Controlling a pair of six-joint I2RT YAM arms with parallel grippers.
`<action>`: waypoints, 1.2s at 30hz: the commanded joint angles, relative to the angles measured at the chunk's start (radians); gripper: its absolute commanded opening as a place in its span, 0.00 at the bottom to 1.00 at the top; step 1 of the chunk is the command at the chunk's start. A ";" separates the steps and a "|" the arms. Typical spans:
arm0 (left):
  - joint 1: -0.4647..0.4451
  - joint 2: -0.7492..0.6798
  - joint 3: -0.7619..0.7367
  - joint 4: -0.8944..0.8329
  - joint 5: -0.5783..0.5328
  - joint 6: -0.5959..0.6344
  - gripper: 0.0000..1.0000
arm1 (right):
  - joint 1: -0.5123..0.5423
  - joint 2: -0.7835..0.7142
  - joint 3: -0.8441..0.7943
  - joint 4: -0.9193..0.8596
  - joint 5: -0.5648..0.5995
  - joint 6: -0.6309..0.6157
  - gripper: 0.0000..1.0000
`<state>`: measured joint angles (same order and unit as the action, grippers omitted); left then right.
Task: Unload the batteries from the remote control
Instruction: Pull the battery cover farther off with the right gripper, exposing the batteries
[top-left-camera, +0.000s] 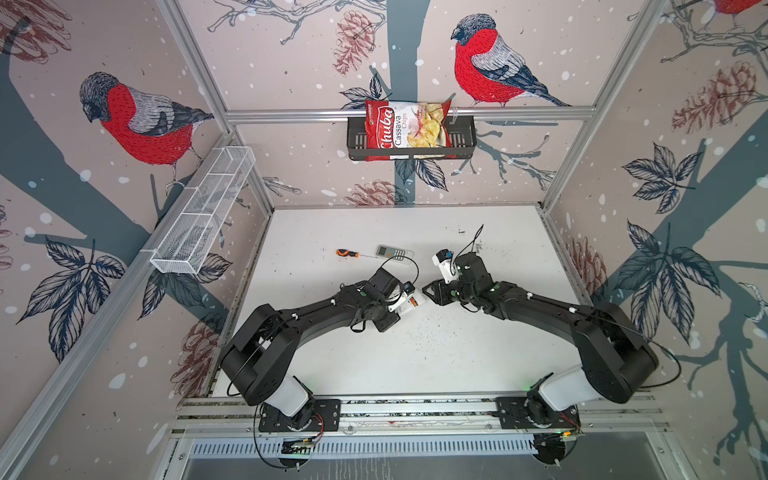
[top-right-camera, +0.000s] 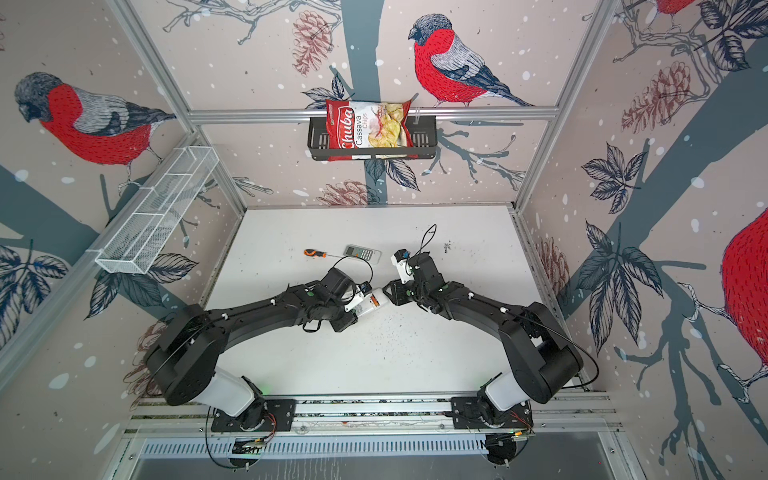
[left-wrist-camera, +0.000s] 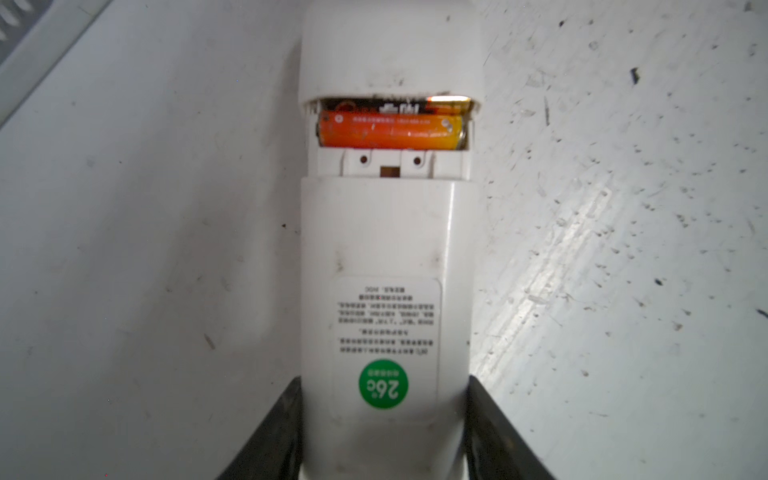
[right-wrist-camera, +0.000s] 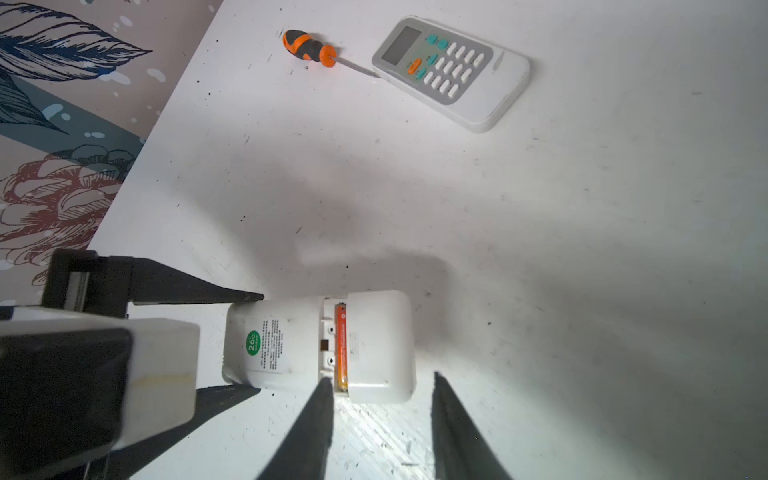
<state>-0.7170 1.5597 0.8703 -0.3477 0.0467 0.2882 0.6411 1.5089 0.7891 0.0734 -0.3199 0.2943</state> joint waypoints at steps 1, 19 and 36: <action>0.012 0.016 0.017 0.012 -0.002 0.016 0.35 | 0.007 0.025 0.000 0.021 0.015 0.006 0.60; 0.025 -0.024 0.007 0.018 0.024 0.018 0.35 | 0.075 0.183 0.084 -0.012 0.114 -0.017 0.75; 0.025 -0.029 0.004 0.019 0.021 0.017 0.35 | 0.067 0.151 0.072 -0.029 0.179 -0.018 0.73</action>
<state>-0.6945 1.5368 0.8734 -0.3454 0.0566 0.2951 0.7116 1.6733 0.8642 0.0612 -0.1658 0.2867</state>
